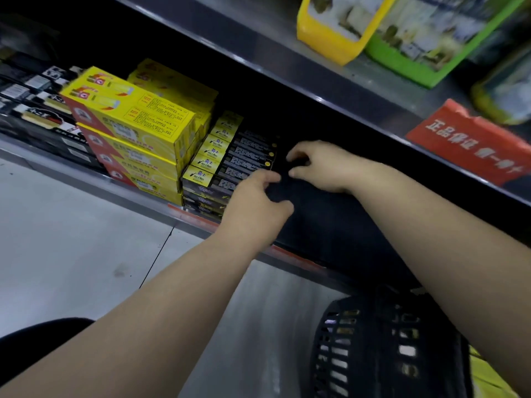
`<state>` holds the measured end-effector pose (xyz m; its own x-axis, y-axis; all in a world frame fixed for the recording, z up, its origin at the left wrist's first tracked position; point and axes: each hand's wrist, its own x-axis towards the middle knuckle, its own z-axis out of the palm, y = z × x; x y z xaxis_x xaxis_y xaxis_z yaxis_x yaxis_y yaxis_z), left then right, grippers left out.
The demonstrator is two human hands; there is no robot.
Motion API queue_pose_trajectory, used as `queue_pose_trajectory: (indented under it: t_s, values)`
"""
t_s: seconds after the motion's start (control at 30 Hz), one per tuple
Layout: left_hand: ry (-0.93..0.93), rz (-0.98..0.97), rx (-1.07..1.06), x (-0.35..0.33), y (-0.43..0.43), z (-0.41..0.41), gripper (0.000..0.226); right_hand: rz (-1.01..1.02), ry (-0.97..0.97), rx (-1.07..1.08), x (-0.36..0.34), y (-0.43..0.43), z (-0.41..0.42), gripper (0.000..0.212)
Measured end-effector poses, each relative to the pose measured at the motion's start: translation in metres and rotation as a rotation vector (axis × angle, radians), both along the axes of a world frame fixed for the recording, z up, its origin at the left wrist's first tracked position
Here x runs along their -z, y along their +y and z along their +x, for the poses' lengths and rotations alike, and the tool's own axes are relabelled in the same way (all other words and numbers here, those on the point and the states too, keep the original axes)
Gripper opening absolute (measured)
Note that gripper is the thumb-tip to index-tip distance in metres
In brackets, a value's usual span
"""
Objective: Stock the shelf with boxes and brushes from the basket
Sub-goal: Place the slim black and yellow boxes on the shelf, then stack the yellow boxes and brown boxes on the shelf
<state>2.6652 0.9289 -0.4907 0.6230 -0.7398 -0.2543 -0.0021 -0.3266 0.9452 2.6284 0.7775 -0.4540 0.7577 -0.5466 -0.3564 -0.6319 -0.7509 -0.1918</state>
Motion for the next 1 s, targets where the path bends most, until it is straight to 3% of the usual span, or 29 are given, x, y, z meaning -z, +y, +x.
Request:
queue_pose_trajectory:
  t_s: [0.1, 0.2, 0.47, 0.6, 0.77, 0.9, 1.0]
  values:
    - [0.027, -0.139, 0.172, -0.020, -0.007, -0.028, 0.025, 0.077, -0.150, -0.022, -0.036, 0.021, -0.056, 0.020]
    - [-0.051, -0.199, 0.340, -0.037, -0.010, -0.061, 0.022, 0.117, -0.256, 0.035, -0.063, 0.038, -0.118, 0.020]
    - [-0.586, -0.253, 0.658, -0.072, -0.007, -0.148, 0.025, 0.124, -0.498, 0.338, -0.071, 0.060, -0.266, 0.027]
    - [-0.783, -0.330, 0.905, -0.078, -0.010, -0.196, 0.025, 0.139, -0.322, 0.395, -0.049, 0.058, -0.335, 0.027]
    - [-0.671, -0.237, 1.106, -0.064, -0.024, -0.241, 0.021, 0.228, -0.065, 0.551, 0.002, 0.046, -0.419, 0.009]
    - [-0.581, -0.118, 1.103, -0.052, -0.046, -0.262, 0.019, 0.288, 0.107, 0.594, 0.036, 0.029, -0.472, 0.018]
    - [-0.490, 0.012, 1.135, -0.042, -0.053, -0.269, 0.014, 0.370, 0.121, 0.596, 0.052, 0.019, -0.492, 0.016]
